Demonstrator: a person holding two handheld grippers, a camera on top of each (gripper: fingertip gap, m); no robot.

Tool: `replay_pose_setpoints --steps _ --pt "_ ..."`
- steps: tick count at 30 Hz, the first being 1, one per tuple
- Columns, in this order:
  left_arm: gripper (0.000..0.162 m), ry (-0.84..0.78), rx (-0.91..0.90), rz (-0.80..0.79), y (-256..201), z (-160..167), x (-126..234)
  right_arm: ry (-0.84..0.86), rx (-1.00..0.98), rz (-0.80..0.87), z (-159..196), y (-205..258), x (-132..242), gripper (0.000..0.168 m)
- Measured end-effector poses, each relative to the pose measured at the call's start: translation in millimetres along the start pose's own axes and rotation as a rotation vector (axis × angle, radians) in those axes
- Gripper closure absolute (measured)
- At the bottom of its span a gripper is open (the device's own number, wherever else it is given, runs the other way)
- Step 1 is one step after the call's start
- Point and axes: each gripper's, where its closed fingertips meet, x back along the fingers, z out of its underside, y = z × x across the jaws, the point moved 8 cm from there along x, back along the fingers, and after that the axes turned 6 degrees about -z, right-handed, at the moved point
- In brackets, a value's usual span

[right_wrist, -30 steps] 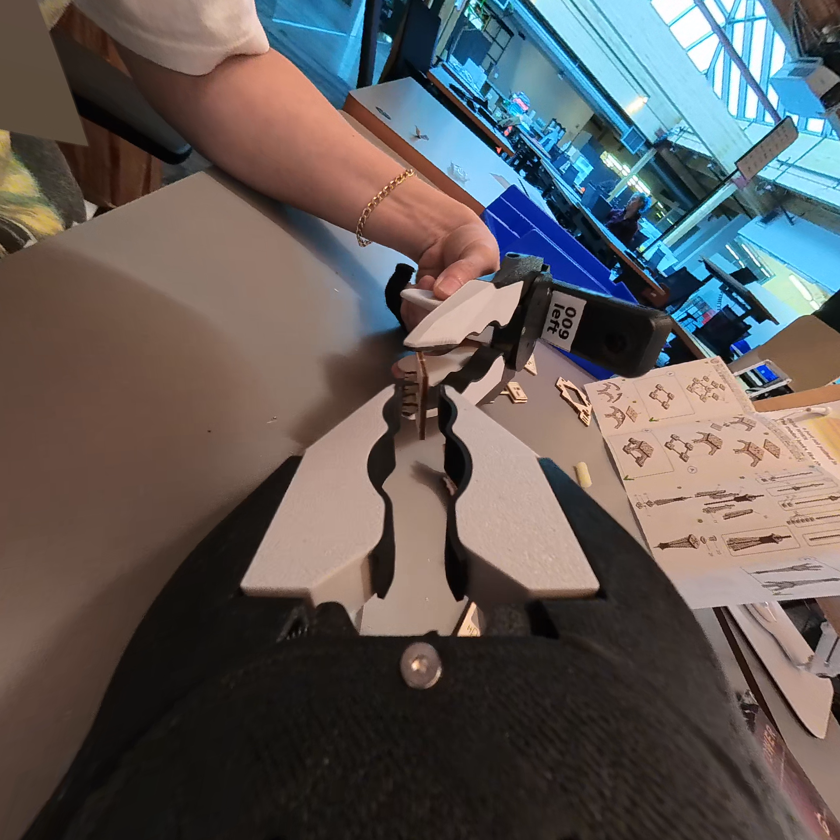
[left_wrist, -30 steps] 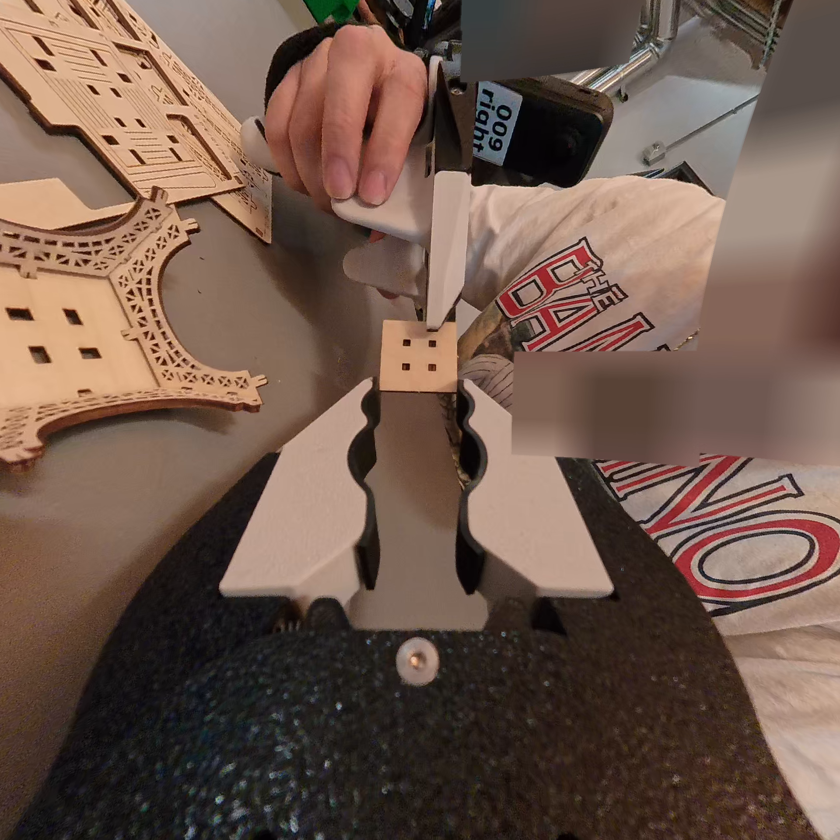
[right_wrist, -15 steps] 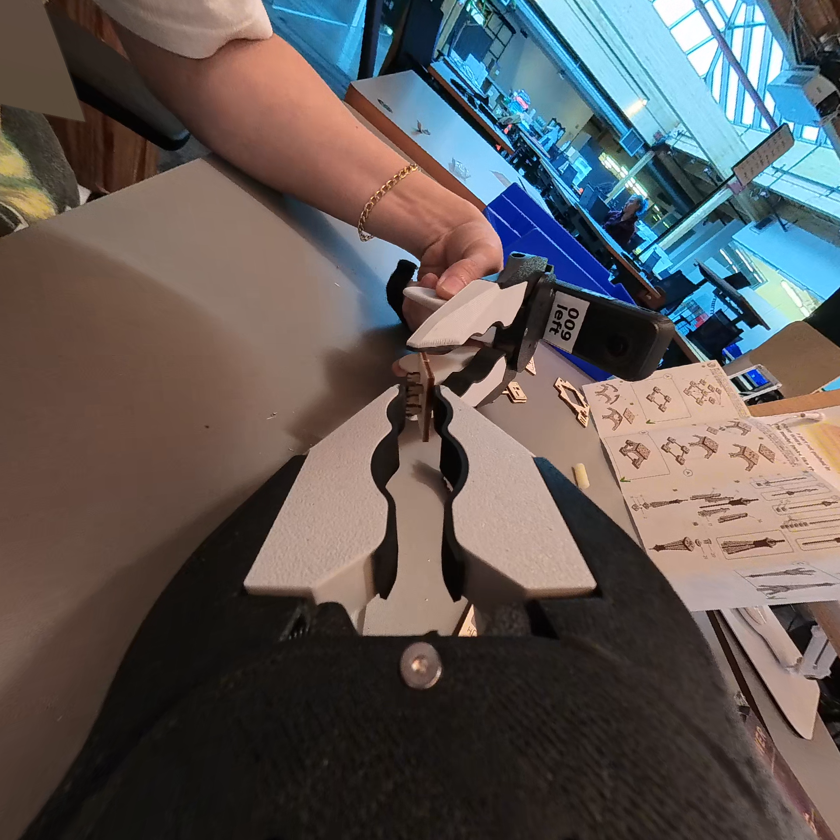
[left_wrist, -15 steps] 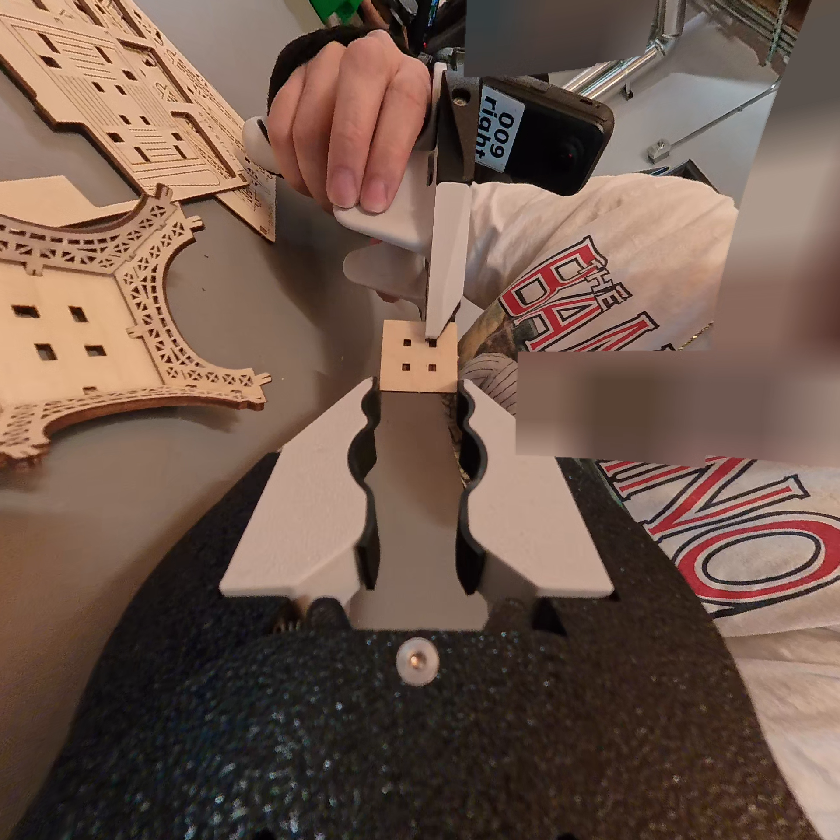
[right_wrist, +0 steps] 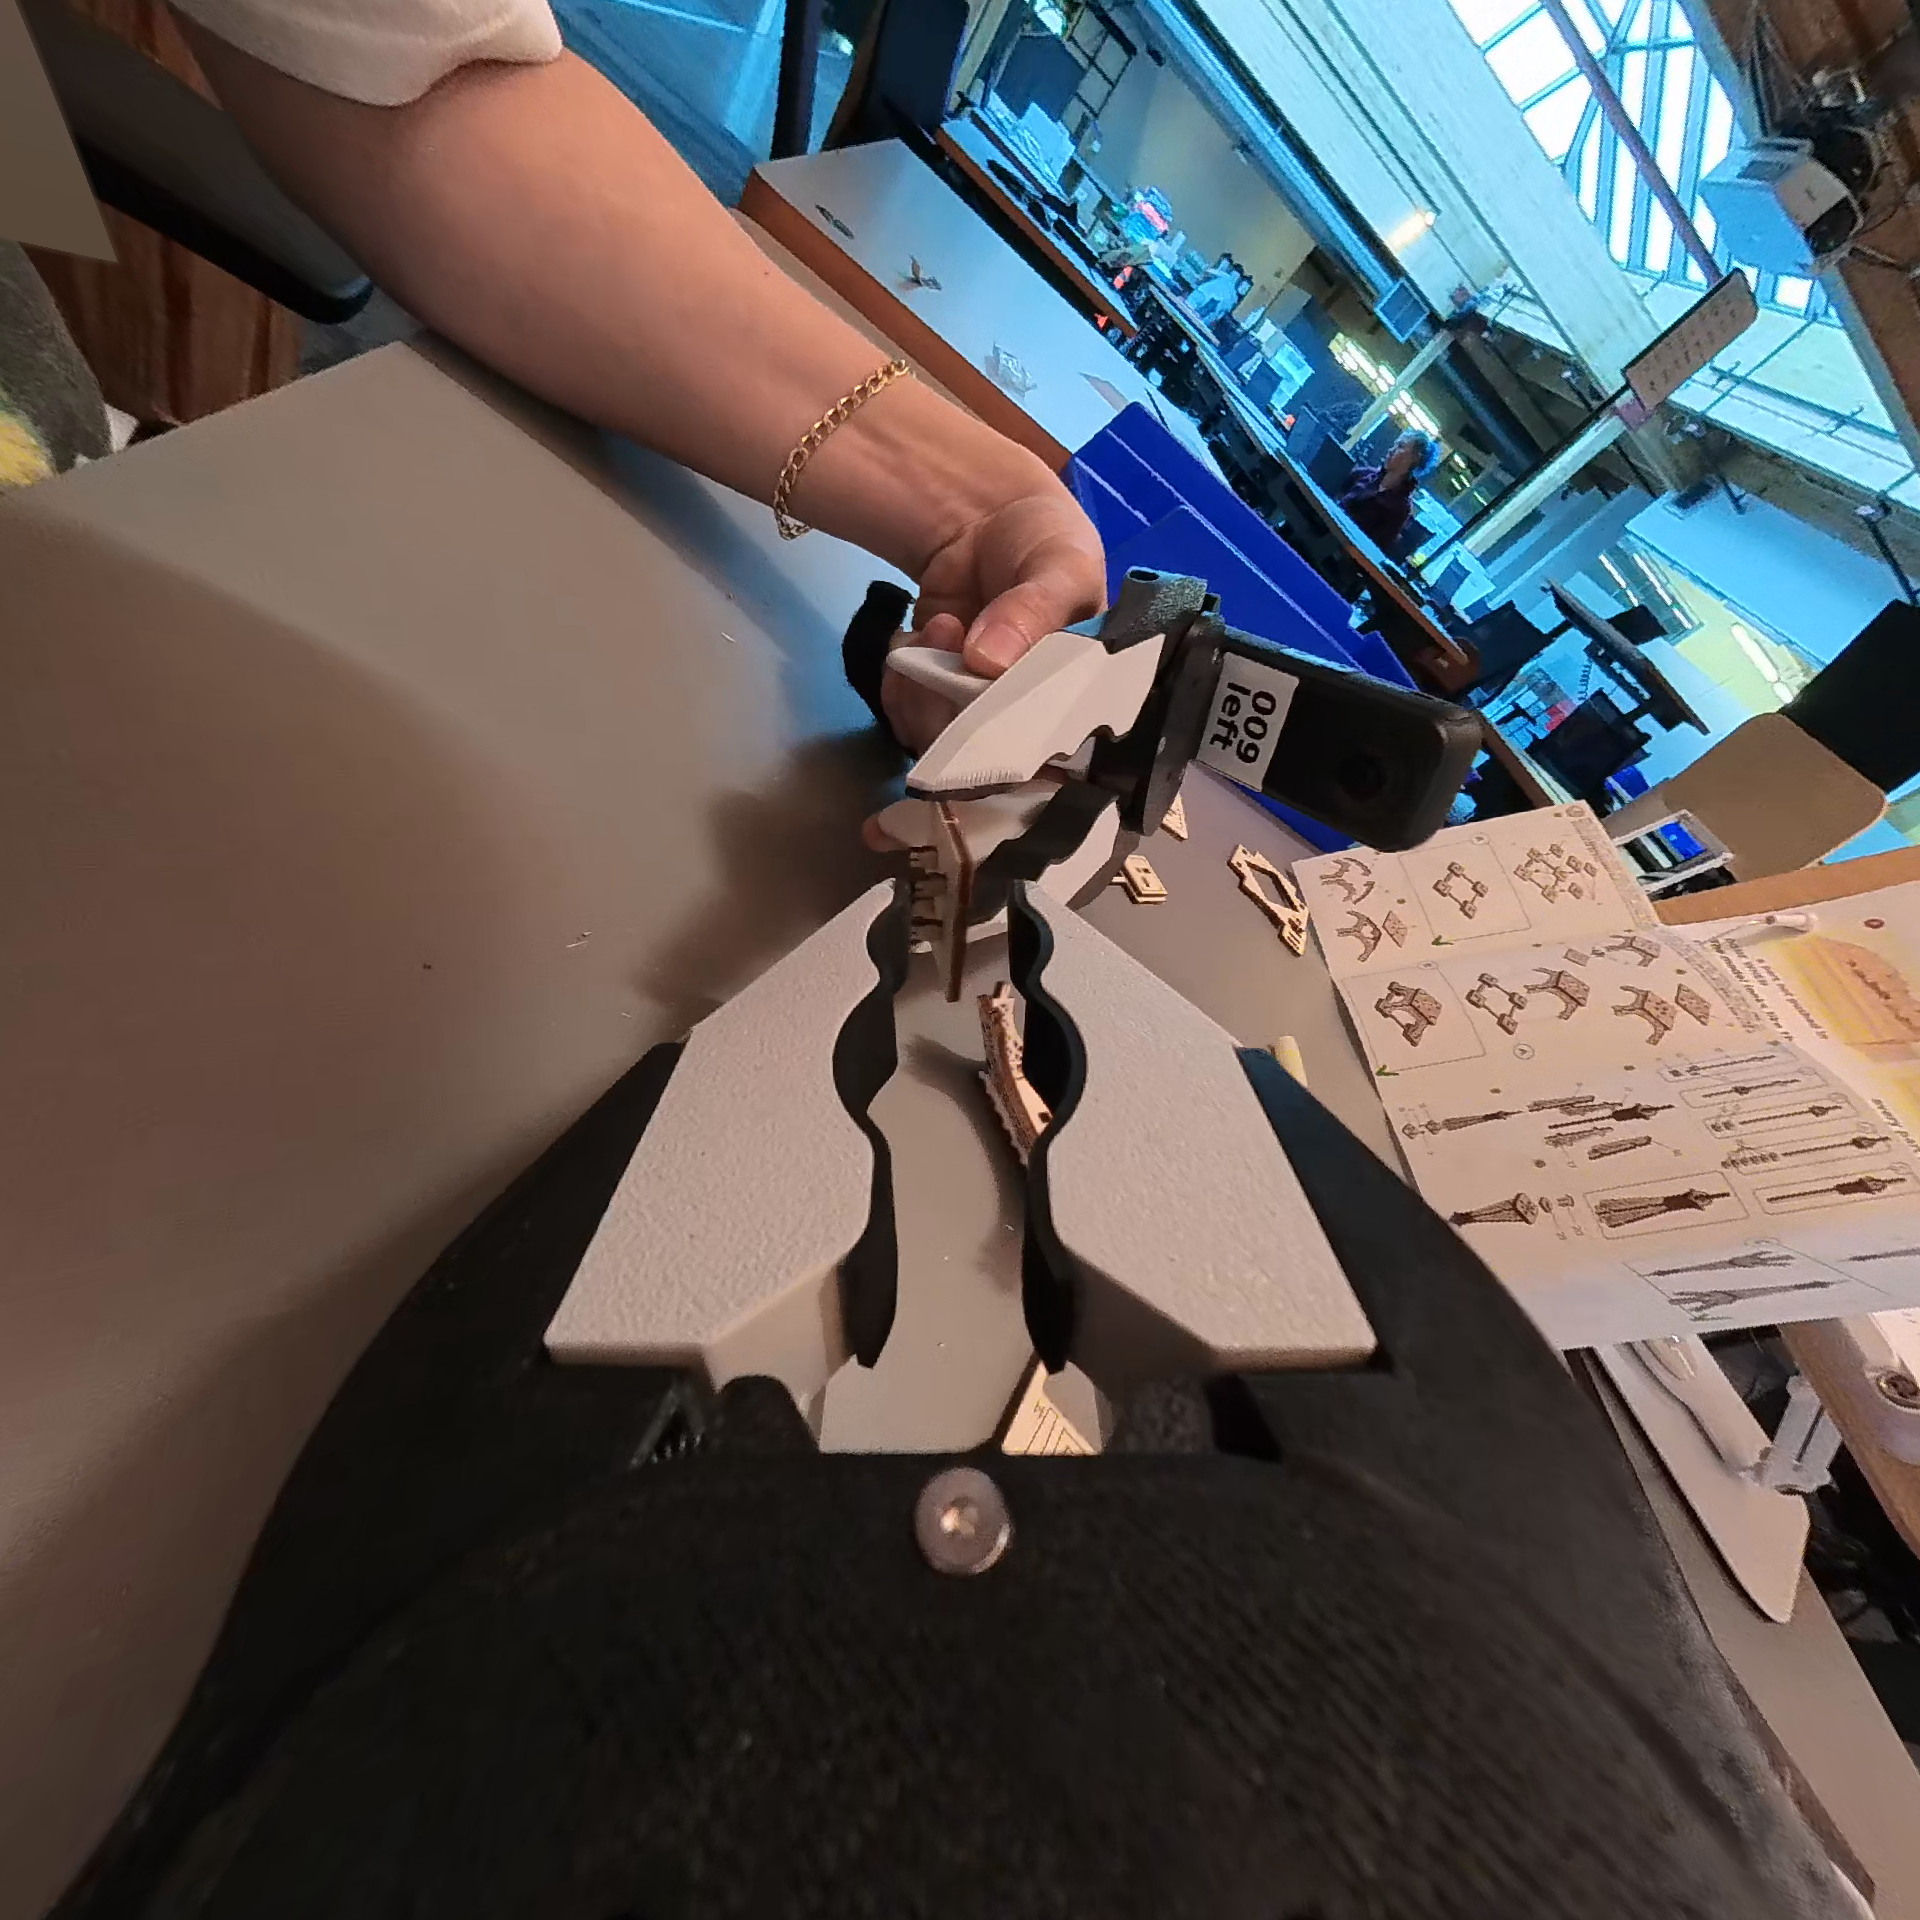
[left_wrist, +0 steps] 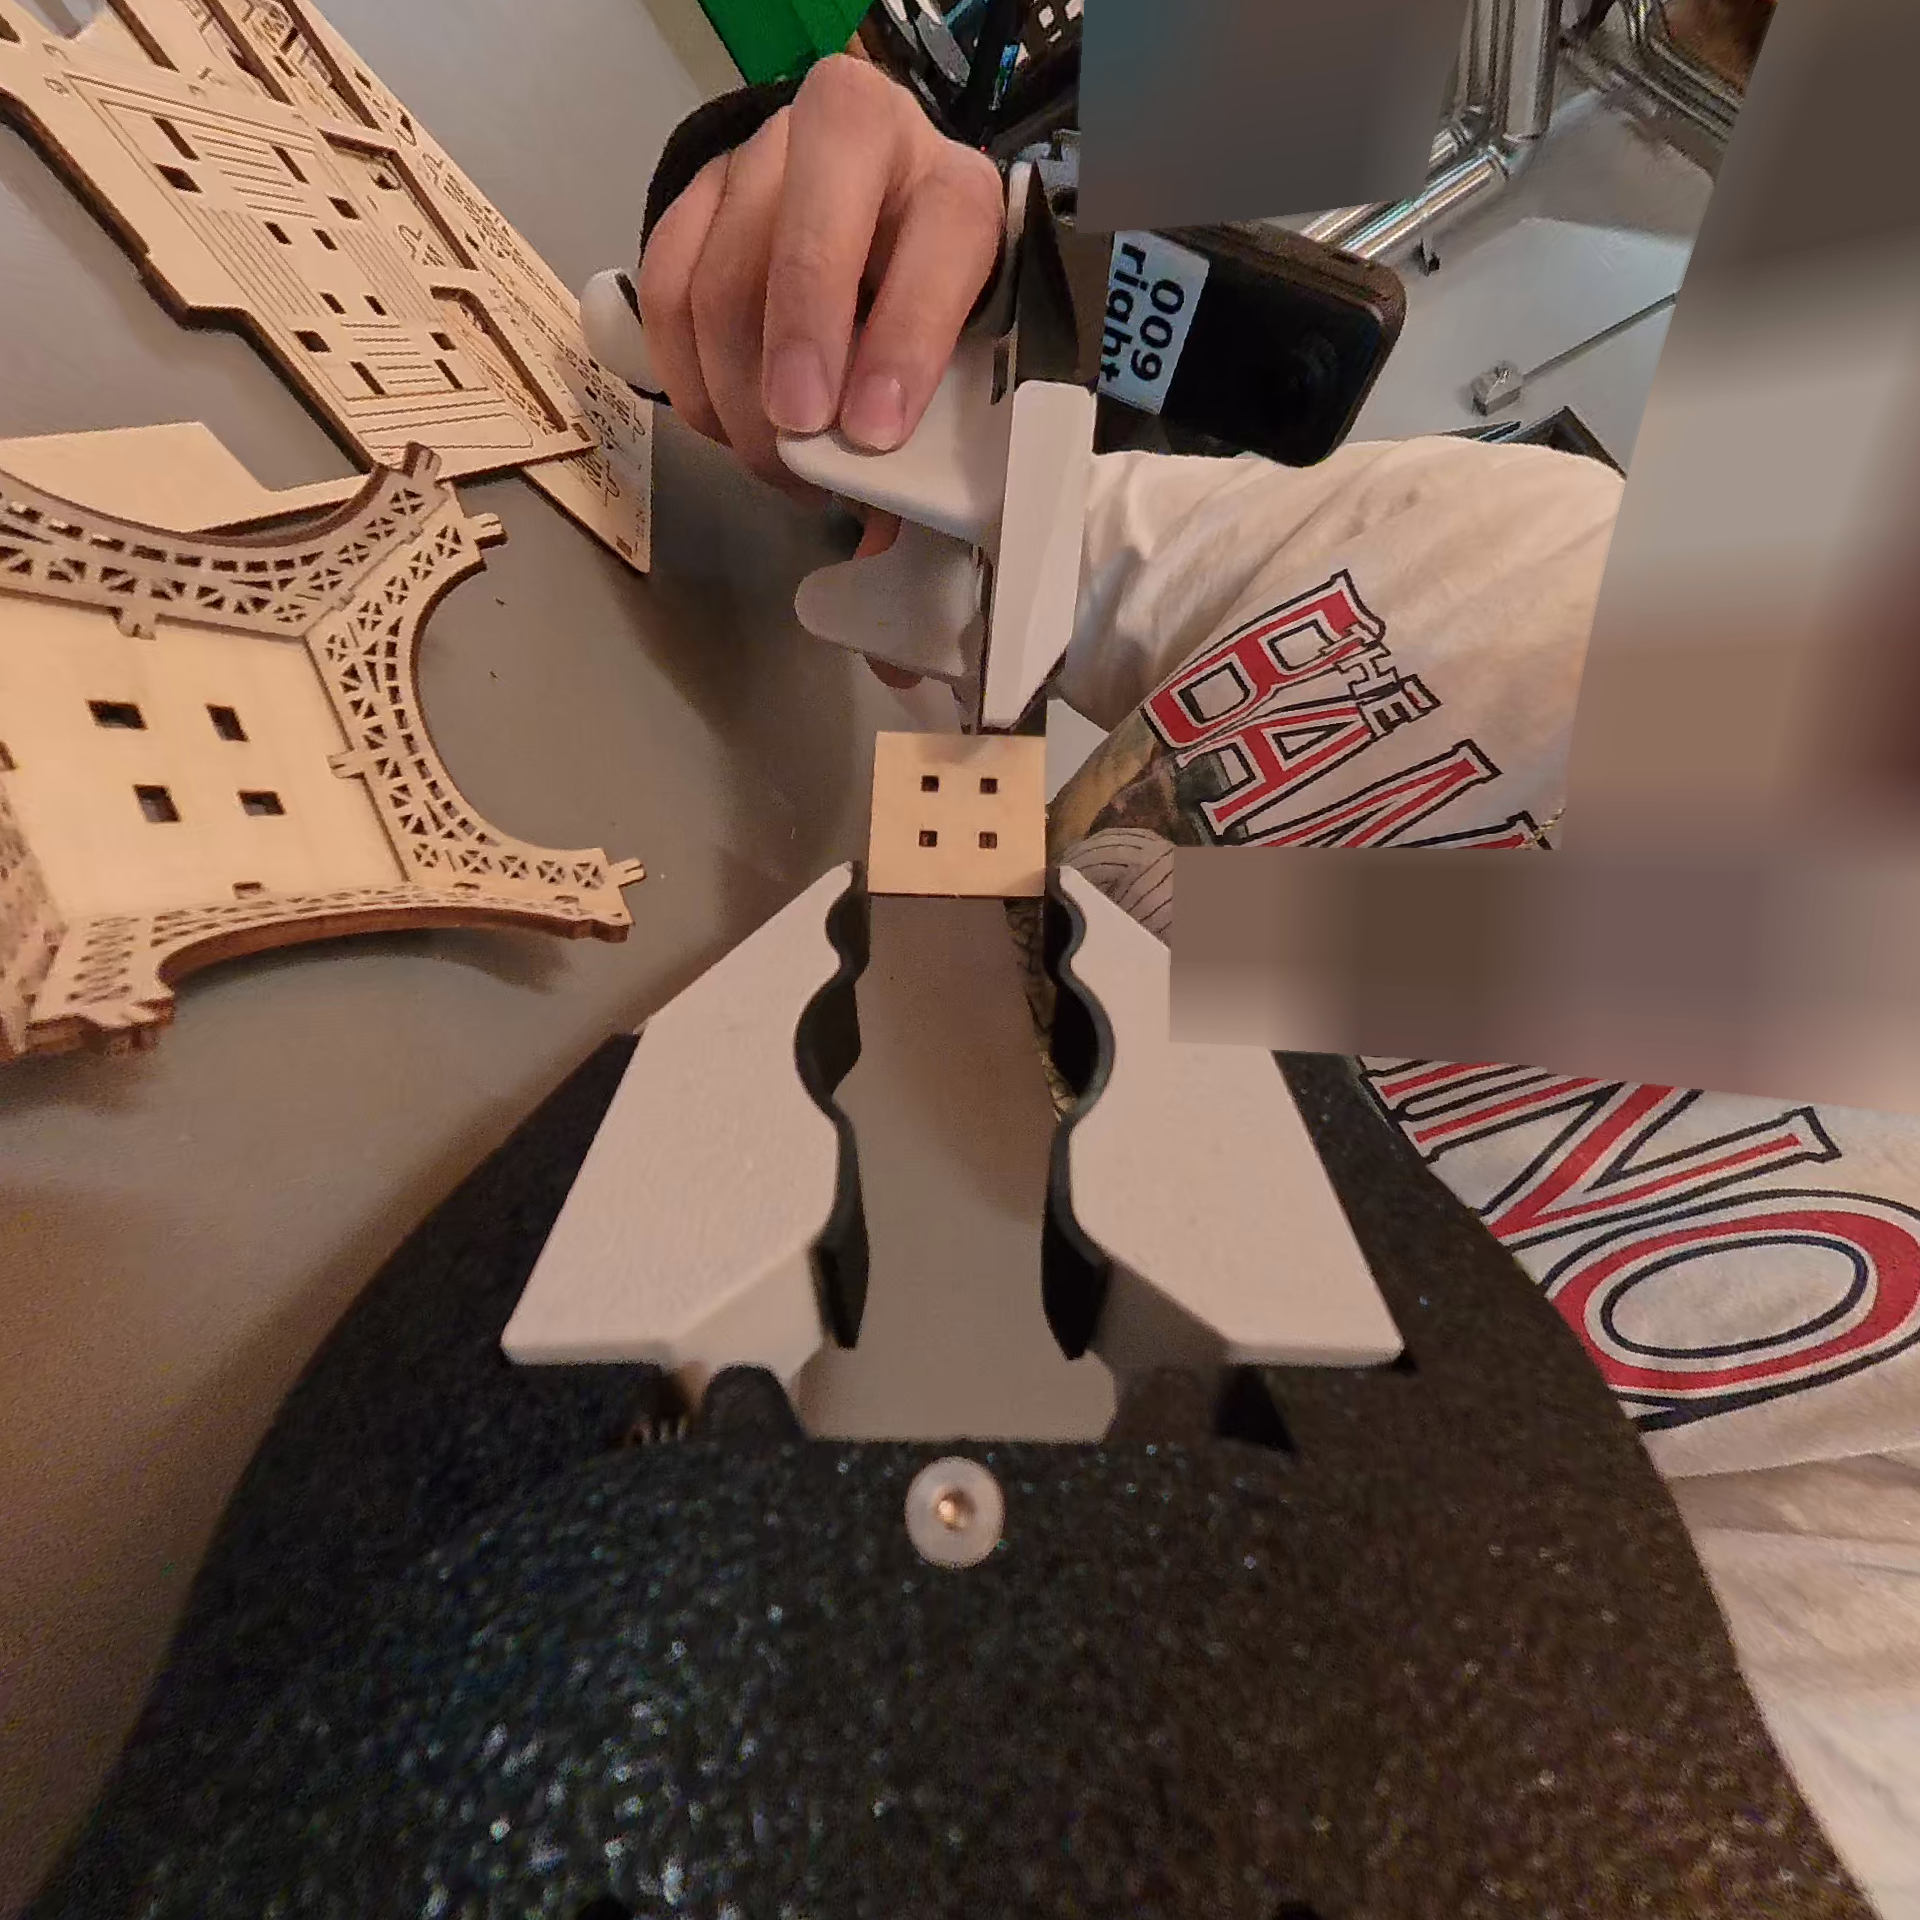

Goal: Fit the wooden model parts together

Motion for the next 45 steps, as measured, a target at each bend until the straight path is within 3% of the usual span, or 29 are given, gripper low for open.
replay_pose_setpoints --steps 45 --pt "0.132 -0.03 0.015 -0.005 3.2 -2.1 3.3 0.009 0.016 0.036 1.7 -4.2 4.1 0.155"
